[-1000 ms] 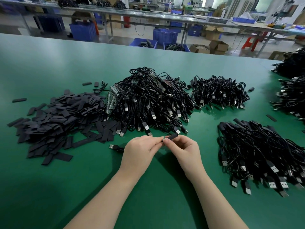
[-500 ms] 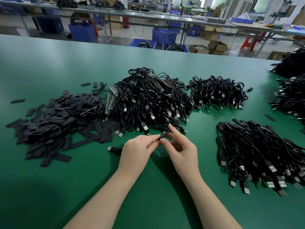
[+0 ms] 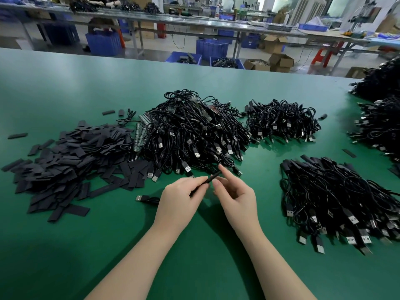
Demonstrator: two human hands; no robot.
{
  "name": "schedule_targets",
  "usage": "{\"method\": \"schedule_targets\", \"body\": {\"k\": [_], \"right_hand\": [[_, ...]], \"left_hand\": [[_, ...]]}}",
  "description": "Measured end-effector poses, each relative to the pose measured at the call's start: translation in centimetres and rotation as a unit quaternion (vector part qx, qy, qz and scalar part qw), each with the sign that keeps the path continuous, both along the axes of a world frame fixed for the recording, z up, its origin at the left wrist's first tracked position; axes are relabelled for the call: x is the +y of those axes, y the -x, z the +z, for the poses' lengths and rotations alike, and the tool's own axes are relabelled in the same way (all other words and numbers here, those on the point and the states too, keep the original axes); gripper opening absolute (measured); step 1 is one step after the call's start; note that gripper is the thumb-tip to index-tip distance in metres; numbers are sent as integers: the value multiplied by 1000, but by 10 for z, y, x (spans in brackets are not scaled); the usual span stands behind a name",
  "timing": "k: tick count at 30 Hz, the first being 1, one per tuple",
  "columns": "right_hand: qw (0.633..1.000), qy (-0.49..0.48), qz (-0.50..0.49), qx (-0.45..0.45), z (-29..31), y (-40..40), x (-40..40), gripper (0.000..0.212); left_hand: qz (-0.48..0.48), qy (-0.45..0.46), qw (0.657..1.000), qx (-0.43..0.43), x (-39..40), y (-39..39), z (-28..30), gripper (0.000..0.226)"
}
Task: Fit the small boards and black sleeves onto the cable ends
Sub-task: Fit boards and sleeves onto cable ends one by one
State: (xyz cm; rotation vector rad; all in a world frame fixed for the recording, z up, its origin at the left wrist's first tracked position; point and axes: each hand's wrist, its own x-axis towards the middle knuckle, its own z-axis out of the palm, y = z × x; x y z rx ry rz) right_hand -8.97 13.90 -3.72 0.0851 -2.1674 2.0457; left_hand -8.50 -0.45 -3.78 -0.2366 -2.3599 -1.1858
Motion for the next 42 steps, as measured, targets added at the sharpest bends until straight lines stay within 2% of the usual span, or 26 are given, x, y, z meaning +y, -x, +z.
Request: {"method": "schedule_targets", "body": {"k": [8,13,17,18,21,27,29,31,33,36,40,42], "right_hand": [[1000,-13,3,6,-2,-1,-2,47],[1000,-21,7,-11,-2,1,0,41],[1000,-1,7,-13,-2,-2,-2,47],[1000,10,9,-24,-1,-2,-3,42],[999,-20,34,-32,3,-1,-1,9],[999,25,12,-31,6,-1,1,22],[996,74,-16,-49,6,1,2,15],[991,110,-41,-57,7,2,3,10],[988,130,-52,-63,7,3,4,9],[983,157,-69,-65,7,3,6,11],[983,153,-67,-70,7,5,8,14],[994,92,-29,-60,6,4,5,18]], "left_hand": [[-13,-2,1000,17,2,-2,2,23],[-10,15,1000,17,0,-2,1,23],[-3,8,1000,27,0,-2,1,24],[-3,4,999,36,0,-2,1,23],[-24,1,998,50,1,-1,-1,25],[-60,12,998,-12,-1,-1,-1,50],[-46,72,996,-13,0,0,0,56],[-21,140,990,15,0,0,0,55],[-4,171,985,26,0,1,1,50],[13,201,979,2,-3,1,-2,45],[0,199,979,-31,-5,2,0,30],[-10,169,985,-33,-4,0,1,24]]}}
